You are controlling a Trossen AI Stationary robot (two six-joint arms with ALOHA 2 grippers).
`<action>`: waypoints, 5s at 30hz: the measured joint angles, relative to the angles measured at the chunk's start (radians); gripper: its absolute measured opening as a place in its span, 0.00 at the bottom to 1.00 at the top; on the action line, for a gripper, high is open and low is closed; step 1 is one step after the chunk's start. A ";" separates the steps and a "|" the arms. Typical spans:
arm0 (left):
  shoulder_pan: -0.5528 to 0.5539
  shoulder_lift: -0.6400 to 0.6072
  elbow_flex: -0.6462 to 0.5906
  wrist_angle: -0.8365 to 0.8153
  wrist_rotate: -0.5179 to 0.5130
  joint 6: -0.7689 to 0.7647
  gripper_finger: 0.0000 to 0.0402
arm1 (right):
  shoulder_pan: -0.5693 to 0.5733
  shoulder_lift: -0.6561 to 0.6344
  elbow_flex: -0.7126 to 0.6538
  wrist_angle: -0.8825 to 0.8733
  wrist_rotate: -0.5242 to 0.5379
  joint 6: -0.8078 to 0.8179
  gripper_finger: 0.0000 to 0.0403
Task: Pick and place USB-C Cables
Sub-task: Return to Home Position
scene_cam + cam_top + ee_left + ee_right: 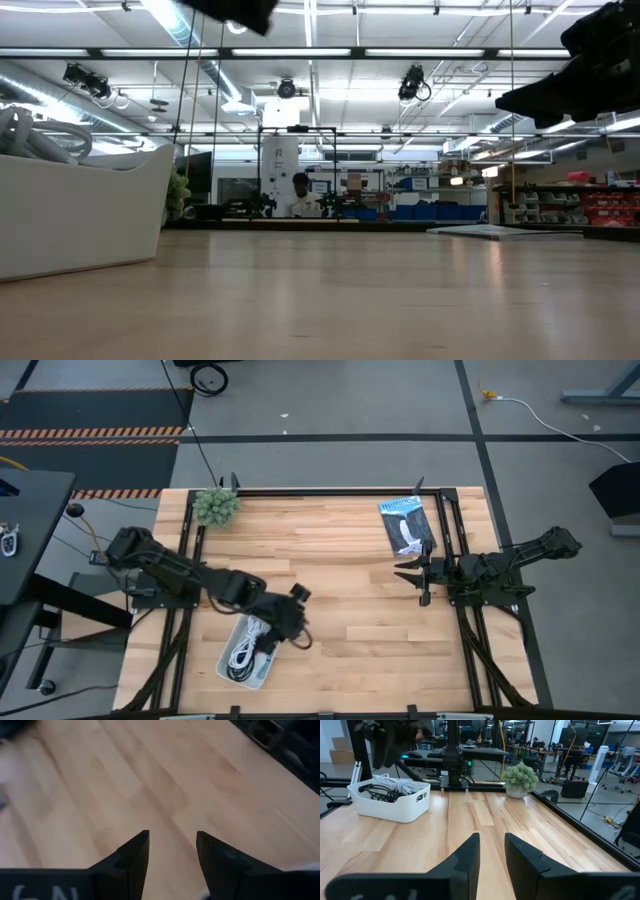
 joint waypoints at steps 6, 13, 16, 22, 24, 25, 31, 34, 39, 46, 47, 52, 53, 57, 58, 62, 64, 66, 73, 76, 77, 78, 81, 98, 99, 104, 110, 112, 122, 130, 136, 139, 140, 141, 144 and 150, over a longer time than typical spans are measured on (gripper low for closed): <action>-0.109 -0.174 -0.175 0.045 -0.031 -0.061 0.43 | 0.000 0.000 0.000 0.007 0.000 0.000 0.24; -0.288 -0.476 -0.361 0.074 -0.130 -0.184 0.43 | 0.000 0.000 0.000 0.010 0.000 0.000 0.24; -0.355 -0.600 -0.416 0.077 -0.140 -0.249 0.43 | 0.000 0.000 0.000 0.020 0.000 0.000 0.24; -0.494 -0.815 -0.502 0.082 -0.142 -0.312 0.43 | 0.000 0.000 0.000 0.032 0.000 0.000 0.24; -0.530 -0.878 -0.526 0.082 -0.157 -0.313 0.43 | 0.000 0.000 0.000 0.031 0.000 0.000 0.24; -0.545 -0.906 -0.537 0.082 -0.172 -0.313 0.43 | 0.000 0.000 0.000 0.032 0.000 0.000 0.24; -0.596 -1.050 -0.604 0.103 -0.205 -0.330 0.43 | 0.000 0.000 0.000 0.031 0.000 0.000 0.24; -0.610 -1.102 -0.634 0.102 -0.173 -0.365 0.43 | 0.000 0.000 0.000 0.031 0.000 0.000 0.24; -0.648 -1.179 -0.719 0.151 -0.092 -0.396 0.43 | 0.000 0.000 0.000 0.031 0.000 0.000 0.24; -0.708 -1.236 -0.957 0.500 -0.085 -0.445 0.43 | 0.000 0.000 0.000 0.031 0.000 0.000 0.24; -0.715 -1.235 -0.990 0.542 -0.085 -0.445 0.43 | 0.000 0.000 0.000 0.031 0.000 0.000 0.24; -0.729 -1.233 -1.108 0.716 -0.085 -0.449 0.43 | 0.000 0.000 0.000 0.031 0.000 0.000 0.24; -0.730 -1.233 -1.119 0.731 -0.083 -0.463 0.43 | 0.000 0.000 0.000 0.031 0.000 0.000 0.24; -0.730 -1.234 -1.137 0.715 0.002 -0.508 0.43 | 0.000 0.000 0.000 0.031 0.000 0.000 0.24; -0.730 -1.234 -1.139 0.701 0.033 -0.521 0.43 | 0.000 0.000 0.000 0.031 0.000 0.000 0.24; -0.730 -1.234 -1.140 0.632 0.090 -0.528 0.43 | 0.000 0.000 0.000 0.031 0.000 0.000 0.24; -0.730 -1.234 -1.140 0.594 0.090 -0.530 0.43 | 0.000 0.000 0.000 0.031 0.000 0.000 0.24; -0.730 -1.234 -1.140 0.557 0.090 -0.533 0.43 | 0.000 0.000 0.000 0.031 0.000 0.000 0.24; -0.730 -1.234 -1.140 0.469 0.091 -0.557 0.43 | 0.000 0.000 0.000 0.031 0.000 0.000 0.24; -0.730 -1.234 -1.140 0.415 0.077 -0.571 0.43 | 0.000 0.000 0.000 0.031 0.000 0.000 0.24; -0.730 -1.234 -1.140 0.413 0.069 -0.566 0.43 | 0.000 0.000 0.000 0.031 0.000 0.000 0.24; -0.730 -1.232 -1.140 0.412 0.062 -0.550 0.43 | 0.000 0.000 0.000 0.031 0.000 0.000 0.24; -0.730 -1.233 -1.140 0.414 0.054 -0.523 0.43 | 0.000 0.000 0.000 0.031 0.000 0.000 0.24; -0.730 -1.233 -1.140 0.418 0.053 -0.522 0.43 | 0.000 0.000 0.000 0.031 0.000 0.000 0.24; -0.730 -1.233 -1.140 0.418 0.053 -0.522 0.43 | 0.000 0.000 0.000 0.031 0.000 0.000 0.24; -0.730 -1.234 -1.140 0.420 0.053 -0.522 0.43 | 0.000 0.000 0.000 0.031 0.000 0.000 0.24; -0.730 -1.252 -1.140 0.420 0.053 -0.521 0.43 | 0.000 0.000 0.000 0.031 0.000 0.000 0.24; -0.730 -1.265 -1.140 0.419 0.053 -0.522 0.43 | 0.000 0.000 0.000 0.031 0.000 0.000 0.24; -0.727 -1.348 -1.139 0.420 0.053 -0.521 0.43 | 0.000 0.000 0.000 0.031 0.000 0.000 0.24; -0.652 -1.386 -1.139 0.420 0.053 -0.521 0.43 | 0.000 0.000 0.000 0.031 0.000 0.000 0.24; -0.581 -1.425 -1.139 0.420 0.053 -0.522 0.43 | 0.000 0.000 0.000 0.031 0.000 0.000 0.24; -0.556 -1.462 -1.139 0.420 0.053 -0.521 0.43 | 0.000 0.000 0.000 0.031 0.000 0.000 0.24; -0.549 -1.477 -1.139 0.420 0.053 -0.522 0.43 | 0.000 0.000 0.000 0.031 0.000 0.000 0.24; -0.544 -1.490 -1.139 0.420 0.053 -0.522 0.43 | 0.000 0.000 0.000 0.031 0.000 0.000 0.24; -0.532 -1.532 -1.139 0.421 0.053 -0.522 0.43 | 0.000 0.000 0.000 0.031 0.000 0.000 0.24; -0.509 -1.555 -1.139 0.422 0.053 -0.522 0.43 | 0.000 0.000 0.000 0.031 0.000 0.000 0.24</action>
